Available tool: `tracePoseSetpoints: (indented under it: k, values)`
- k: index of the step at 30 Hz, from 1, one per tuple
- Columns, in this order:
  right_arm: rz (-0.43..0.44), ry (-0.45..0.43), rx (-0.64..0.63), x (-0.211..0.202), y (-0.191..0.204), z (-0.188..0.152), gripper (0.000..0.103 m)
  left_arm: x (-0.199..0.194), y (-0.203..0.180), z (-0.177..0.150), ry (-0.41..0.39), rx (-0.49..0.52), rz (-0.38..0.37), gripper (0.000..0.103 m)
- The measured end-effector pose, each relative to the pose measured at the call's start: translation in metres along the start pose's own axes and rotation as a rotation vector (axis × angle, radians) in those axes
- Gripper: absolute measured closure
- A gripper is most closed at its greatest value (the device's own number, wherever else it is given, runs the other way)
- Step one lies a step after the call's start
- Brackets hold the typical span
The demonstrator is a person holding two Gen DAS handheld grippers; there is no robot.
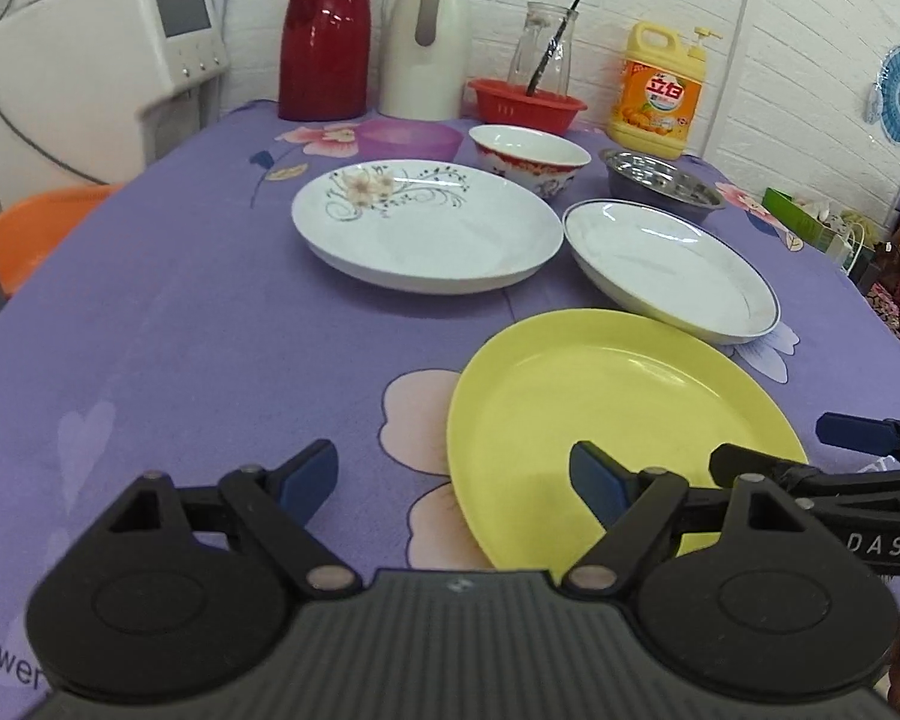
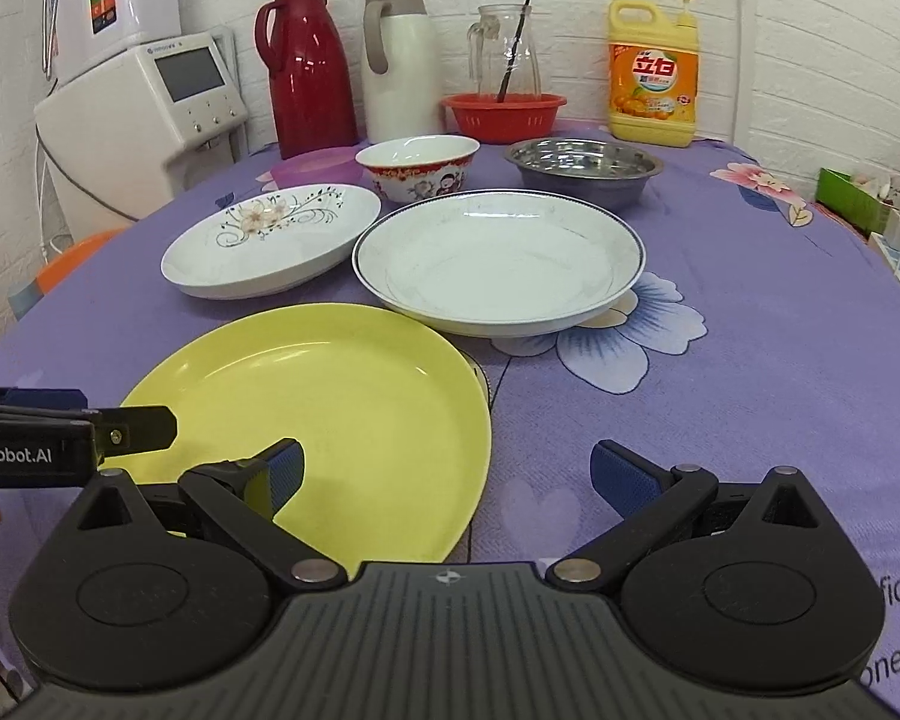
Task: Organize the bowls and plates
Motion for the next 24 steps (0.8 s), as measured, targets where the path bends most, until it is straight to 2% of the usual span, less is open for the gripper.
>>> tracePoseSetpoints:
  k: [3, 9, 11, 13, 15, 18, 20, 22, 23, 24]
  values:
    - [0.003, 0.058, -0.022, 0.011, 0.002, -0.004, 0.000, 0.011, 0.001, 0.001, 0.026, 0.015, -0.010, 0.020]
    - [0.026, 0.022, -0.027, 0.007, -0.004, -0.007, 0.000, 0.015, -0.006, 0.001, 0.039, 0.080, -0.003, 0.020]
    - [0.017, 0.046, -0.053, 0.009, -0.001, -0.004, 0.000, 0.016, -0.007, 0.003, 0.046, 0.092, -0.003, 0.021]
    - [0.024, 0.065, -0.026, 0.007, -0.002, -0.001, 0.000, 0.016, -0.007, 0.003, 0.051, 0.090, -0.011, 0.022]
    - [0.056, 0.031, -0.017, 0.002, -0.002, 0.001, 0.000, 0.016, -0.007, 0.003, 0.050, 0.089, -0.009, 0.022]
    - [0.051, 0.034, -0.034, 0.005, 0.000, -0.001, 0.000, 0.017, -0.011, 0.003, 0.043, 0.097, 0.005, 0.027]
    - [0.042, 0.018, -0.072, 0.005, 0.003, -0.003, 0.000, 0.015, -0.017, 0.002, 0.031, 0.103, -0.020, 0.041]
    - [0.066, 0.007, -0.069, 0.003, 0.006, -0.003, 0.001, 0.014, -0.022, 0.001, 0.019, 0.114, -0.036, 0.046]
    - [0.071, 0.002, -0.071, 0.002, 0.008, -0.003, 0.009, 0.014, -0.025, 0.000, 0.014, 0.118, -0.053, 0.049]
    - [0.064, -0.005, -0.070, 0.002, 0.009, -0.003, 0.009, 0.013, -0.029, -0.001, 0.009, 0.123, -0.060, 0.049]
Point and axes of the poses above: each gripper's, at about its wrist camera, not at the fingertips, and x roughly the way its jaws point, y to its left, z to its top, the point moved 6 cm from there along x, roughly the way its jaws point, and after that the axes turned 3 degrees about z, right-handed, at the moved point
